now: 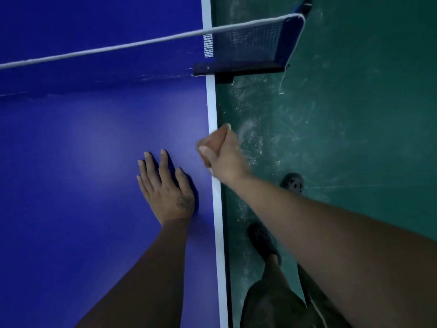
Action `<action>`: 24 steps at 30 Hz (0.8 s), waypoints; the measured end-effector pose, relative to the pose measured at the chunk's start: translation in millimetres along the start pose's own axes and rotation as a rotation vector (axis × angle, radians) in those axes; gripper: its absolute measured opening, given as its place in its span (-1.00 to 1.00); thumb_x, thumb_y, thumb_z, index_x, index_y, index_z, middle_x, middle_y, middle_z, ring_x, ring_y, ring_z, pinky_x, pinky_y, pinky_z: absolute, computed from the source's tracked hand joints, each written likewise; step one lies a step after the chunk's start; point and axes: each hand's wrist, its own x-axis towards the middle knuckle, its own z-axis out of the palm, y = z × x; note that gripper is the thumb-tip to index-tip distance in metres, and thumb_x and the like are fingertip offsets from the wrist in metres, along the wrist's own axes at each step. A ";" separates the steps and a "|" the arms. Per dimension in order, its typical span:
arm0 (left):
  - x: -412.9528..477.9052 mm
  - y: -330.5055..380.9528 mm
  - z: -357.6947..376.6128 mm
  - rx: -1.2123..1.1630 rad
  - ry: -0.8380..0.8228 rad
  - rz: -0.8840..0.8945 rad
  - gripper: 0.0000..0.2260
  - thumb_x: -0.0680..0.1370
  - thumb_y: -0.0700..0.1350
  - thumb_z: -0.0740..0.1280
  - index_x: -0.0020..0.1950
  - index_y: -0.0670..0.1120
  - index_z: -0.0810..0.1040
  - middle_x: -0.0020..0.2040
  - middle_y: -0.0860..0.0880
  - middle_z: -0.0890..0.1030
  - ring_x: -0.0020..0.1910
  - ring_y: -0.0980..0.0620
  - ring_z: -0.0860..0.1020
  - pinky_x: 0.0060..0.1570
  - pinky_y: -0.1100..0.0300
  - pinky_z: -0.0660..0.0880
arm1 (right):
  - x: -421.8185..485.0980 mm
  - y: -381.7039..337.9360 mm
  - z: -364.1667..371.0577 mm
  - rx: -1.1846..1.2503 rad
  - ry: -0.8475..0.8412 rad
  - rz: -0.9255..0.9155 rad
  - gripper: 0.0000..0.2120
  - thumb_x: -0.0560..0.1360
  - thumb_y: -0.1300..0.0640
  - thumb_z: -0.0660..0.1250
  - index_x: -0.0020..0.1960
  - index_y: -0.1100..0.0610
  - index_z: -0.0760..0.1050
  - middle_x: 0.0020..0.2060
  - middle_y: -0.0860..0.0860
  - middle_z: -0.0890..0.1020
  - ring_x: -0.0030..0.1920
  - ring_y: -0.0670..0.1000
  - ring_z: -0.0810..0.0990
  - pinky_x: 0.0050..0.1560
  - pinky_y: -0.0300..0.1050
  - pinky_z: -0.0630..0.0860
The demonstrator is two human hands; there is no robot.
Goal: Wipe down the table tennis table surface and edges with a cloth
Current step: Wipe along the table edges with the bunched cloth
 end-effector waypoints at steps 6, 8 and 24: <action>71.6 46.9 16.7 0.017 0.041 -0.236 -0.49 0.79 0.09 0.13 0.76 0.06 0.24 0.78 -0.11 0.12 0.78 -0.14 0.03 0.72 -0.17 -0.07 | -7.3 11.7 11.2 0.032 0.072 -0.011 -0.11 0.65 -0.03 0.44 0.73 0.16 -0.04 0.58 0.10 0.36 0.59 0.11 0.37 0.59 0.11 0.36; 82.0 53.5 22.4 0.035 0.070 -0.280 -0.48 0.79 0.12 0.10 0.76 0.09 0.23 0.79 -0.09 0.11 0.78 -0.12 0.03 0.72 -0.16 -0.08 | 2.3 2.1 15.2 0.043 0.125 -0.004 -0.11 0.64 -0.05 0.45 0.73 0.21 0.00 0.60 0.12 0.33 0.61 0.12 0.33 0.61 0.07 0.30; 83.8 51.6 30.1 0.072 0.144 -0.257 -0.50 0.77 0.11 0.16 0.71 0.03 0.37 0.75 -0.12 0.24 0.75 -0.16 0.18 0.71 -0.20 0.05 | 48.6 -34.8 0.7 0.175 0.345 -0.055 -0.67 0.69 -0.06 0.36 0.38 -0.01 0.36 0.08 0.08 0.70 -0.02 0.11 0.71 -0.01 0.11 0.68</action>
